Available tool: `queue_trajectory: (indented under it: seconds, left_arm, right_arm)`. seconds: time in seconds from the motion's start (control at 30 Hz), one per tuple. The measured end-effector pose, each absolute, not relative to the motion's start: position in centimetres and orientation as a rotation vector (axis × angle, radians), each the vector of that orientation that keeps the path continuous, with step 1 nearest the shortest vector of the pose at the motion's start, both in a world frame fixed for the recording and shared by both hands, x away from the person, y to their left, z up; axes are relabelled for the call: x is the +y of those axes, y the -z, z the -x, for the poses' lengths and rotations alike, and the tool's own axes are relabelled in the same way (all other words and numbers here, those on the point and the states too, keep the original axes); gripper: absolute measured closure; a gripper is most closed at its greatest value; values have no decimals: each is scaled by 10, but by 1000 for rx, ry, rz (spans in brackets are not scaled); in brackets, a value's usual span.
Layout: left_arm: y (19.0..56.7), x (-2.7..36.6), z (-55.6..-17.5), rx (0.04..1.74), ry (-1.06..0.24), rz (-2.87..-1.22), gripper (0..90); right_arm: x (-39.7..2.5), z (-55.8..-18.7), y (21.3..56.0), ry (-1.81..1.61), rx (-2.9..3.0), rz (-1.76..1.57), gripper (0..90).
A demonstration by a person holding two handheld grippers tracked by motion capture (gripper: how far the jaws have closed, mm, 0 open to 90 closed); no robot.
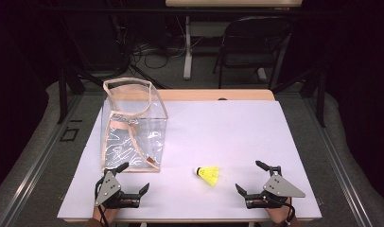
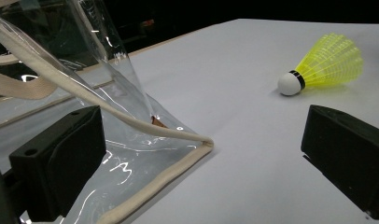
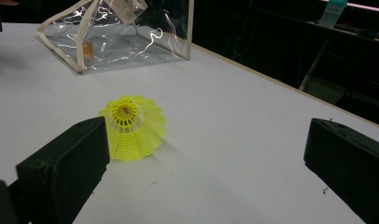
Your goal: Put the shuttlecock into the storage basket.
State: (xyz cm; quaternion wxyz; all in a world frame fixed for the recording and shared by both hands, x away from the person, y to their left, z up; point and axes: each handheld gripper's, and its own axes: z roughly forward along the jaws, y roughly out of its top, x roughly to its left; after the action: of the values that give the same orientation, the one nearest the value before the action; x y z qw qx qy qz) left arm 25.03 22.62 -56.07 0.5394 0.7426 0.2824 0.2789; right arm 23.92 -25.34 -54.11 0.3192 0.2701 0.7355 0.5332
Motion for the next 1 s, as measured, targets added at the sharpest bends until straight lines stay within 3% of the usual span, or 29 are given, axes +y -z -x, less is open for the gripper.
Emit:
queue_trajectory:
  seconds: [1.0]
  left_arm:
    - [559, 218, -258, 617, -589, -1808, 1]
  right_arm:
    - [-252, -242, 543, -1400, 1966, -720, 0]
